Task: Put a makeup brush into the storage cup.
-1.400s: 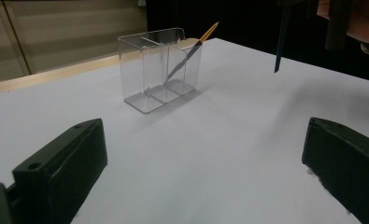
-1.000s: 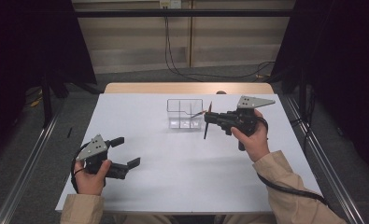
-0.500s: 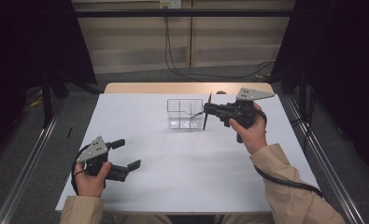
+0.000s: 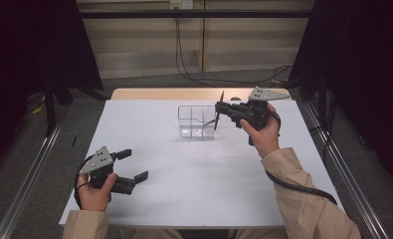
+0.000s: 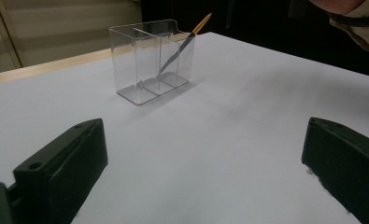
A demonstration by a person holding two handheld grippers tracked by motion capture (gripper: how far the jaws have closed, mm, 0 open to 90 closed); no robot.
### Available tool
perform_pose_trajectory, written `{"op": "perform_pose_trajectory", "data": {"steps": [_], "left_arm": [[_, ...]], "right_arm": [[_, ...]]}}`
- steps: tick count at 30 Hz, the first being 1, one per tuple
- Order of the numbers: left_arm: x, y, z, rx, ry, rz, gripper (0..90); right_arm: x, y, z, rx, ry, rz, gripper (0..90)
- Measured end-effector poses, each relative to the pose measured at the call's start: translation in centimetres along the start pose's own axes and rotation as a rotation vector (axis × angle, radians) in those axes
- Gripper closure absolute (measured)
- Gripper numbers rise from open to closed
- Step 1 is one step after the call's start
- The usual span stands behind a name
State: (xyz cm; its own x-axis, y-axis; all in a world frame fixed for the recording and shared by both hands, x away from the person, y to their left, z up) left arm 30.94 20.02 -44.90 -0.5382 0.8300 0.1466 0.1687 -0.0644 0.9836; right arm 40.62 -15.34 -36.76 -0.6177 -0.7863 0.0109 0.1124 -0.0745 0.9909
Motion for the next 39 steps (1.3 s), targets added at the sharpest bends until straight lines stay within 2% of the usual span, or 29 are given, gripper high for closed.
{"op": "perform_pose_trajectory", "data": {"steps": [19,29,39], "left_arm": [[-0.2,-0.1,0.0,-0.002,-0.008,0.001,0.3],[-0.2,-0.2,0.0,0.0,-0.01,0.0,0.2],[-0.2,-0.2,0.0,0.001,-0.012,-0.002,0.3]], "right_arm": [[-2.3,-0.5,-1.5,0.048,-0.082,0.006,83.7],[-3.0,-0.7,-2.2,0.039,-0.105,-0.002,83.6],[-3.4,-1.1,-2.6,0.039,-0.124,0.015,83.6]]}}
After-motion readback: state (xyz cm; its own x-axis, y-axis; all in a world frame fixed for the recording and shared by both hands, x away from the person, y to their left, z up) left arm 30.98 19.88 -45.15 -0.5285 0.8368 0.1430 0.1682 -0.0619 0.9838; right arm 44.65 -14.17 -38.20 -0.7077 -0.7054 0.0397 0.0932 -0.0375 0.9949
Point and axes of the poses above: each handheld gripper's, and its own axes: x roughly backward along the jaws, y roughly out of its top, z roughly to its left, the point moved 5 cm from there along -x, roughly forward along the jaws, and after that the axes turned 10 degrees about -z, right-handed, at the moved point
